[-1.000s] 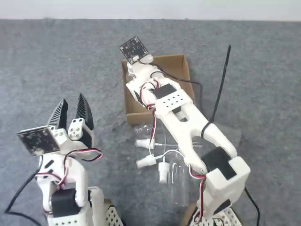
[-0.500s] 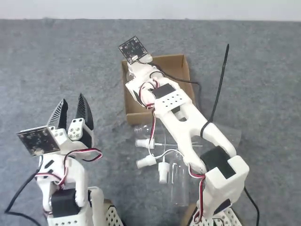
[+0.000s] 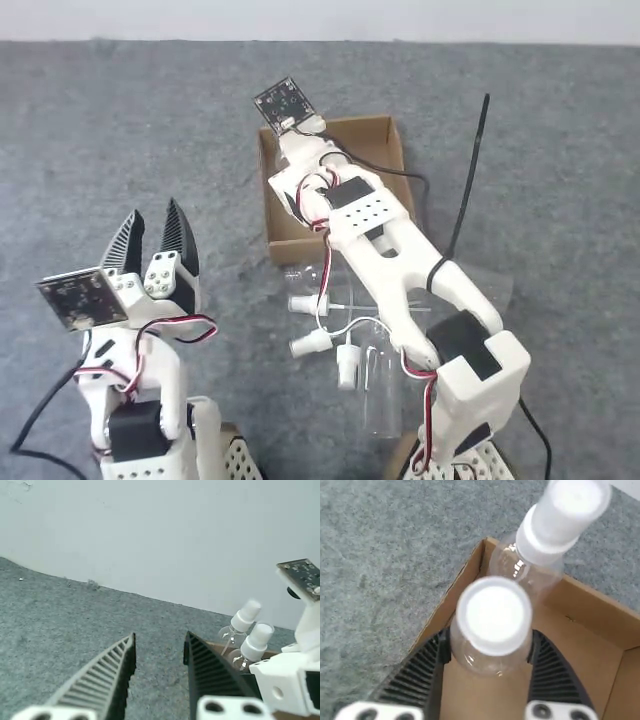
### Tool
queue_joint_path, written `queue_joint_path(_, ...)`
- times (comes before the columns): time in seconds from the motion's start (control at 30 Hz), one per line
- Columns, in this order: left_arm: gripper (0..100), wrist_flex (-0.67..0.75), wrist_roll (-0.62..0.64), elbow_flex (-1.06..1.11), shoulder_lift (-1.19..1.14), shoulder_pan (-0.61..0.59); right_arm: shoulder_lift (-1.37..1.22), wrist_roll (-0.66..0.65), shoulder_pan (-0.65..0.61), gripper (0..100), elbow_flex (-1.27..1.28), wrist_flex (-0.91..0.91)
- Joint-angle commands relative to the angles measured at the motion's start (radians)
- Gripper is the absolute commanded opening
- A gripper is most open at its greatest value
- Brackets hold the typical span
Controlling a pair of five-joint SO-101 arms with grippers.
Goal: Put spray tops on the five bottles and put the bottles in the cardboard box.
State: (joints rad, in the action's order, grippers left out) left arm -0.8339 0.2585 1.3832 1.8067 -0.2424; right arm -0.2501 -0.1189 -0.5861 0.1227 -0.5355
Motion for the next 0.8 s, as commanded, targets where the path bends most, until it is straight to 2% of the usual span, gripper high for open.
queue_joint_path(0.0, 15, 0.031, 0.003, -0.008, 0.015, 0.003, 0.013, 0.097, 0.010, 15.6, -0.066, -0.018)
queue_joint_path(0.17, 15, 0.031, 0.003, -0.008, 0.015, 0.003, 0.015, 0.118, 0.013, 16.6, -0.066, -0.018)
queue_joint_path(0.37, 15, 0.031, 0.003, -0.008, 0.015, 0.000, 0.022, 0.118, -0.005, 31.4, -0.069, -0.074)
queue_joint_path(0.77, 15, 0.031, 0.003, -0.008, 0.015, -0.002, 0.131, 0.120, -0.031, 32.1, -0.063, -0.188)
